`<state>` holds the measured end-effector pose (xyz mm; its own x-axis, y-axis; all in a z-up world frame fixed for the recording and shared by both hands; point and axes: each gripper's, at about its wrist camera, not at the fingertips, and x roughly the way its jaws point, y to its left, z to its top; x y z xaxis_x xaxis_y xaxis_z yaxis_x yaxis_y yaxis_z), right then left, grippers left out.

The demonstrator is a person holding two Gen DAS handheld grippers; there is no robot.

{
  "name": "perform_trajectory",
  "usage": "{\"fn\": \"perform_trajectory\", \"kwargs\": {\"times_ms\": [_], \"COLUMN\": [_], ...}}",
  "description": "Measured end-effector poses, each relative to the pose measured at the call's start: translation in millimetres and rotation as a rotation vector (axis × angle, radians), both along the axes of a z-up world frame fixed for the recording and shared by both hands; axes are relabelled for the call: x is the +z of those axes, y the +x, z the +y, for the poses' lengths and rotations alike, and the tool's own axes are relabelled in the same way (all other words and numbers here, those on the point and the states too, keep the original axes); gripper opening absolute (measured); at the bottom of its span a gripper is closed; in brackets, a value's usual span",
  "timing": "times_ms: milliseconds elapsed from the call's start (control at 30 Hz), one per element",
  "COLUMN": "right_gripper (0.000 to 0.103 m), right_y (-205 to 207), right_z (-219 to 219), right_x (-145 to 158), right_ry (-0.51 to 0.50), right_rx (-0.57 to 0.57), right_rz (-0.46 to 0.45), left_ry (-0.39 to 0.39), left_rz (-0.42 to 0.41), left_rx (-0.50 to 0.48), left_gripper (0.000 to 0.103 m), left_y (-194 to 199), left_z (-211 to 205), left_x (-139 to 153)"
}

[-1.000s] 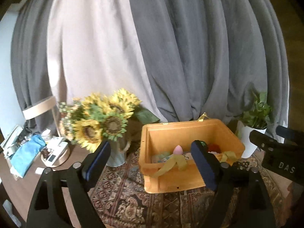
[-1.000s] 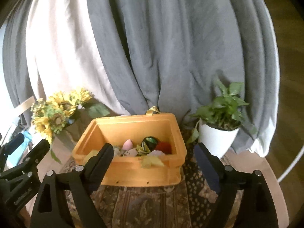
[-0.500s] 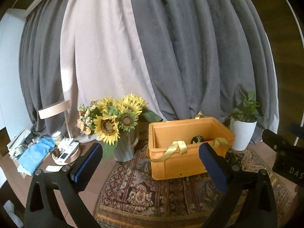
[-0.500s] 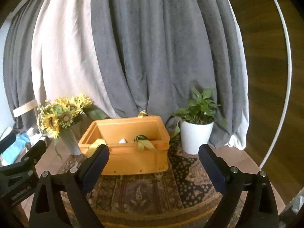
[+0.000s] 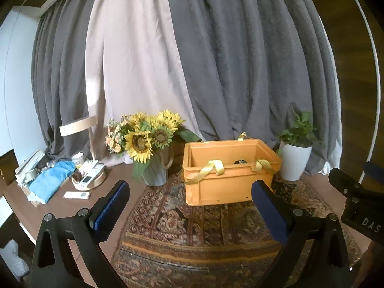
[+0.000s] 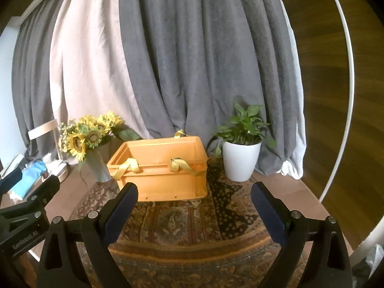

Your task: Organize soft objects

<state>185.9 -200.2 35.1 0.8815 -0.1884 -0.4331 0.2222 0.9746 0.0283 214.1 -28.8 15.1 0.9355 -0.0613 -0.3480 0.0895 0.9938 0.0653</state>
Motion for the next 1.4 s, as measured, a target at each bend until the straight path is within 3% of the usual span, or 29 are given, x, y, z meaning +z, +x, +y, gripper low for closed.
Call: {"fn": "perform_trajectory", "kwargs": {"times_ms": [733, 1400], "right_gripper": [0.096, 0.096], "right_y": [-87, -113], "right_z": [-2, 0], "right_x": [0, 2], "right_ry": [0.013, 0.009], "right_rx": [0.037, 0.041], "right_rz": [0.005, -0.004], "left_ry": [0.002, 0.014], "left_rz": [-0.021, -0.042], "left_rx": [0.018, 0.017], "left_gripper": [0.103, 0.103], "left_y": [-102, -131], "left_z": [-9, -8], "left_x": [3, 5]}}
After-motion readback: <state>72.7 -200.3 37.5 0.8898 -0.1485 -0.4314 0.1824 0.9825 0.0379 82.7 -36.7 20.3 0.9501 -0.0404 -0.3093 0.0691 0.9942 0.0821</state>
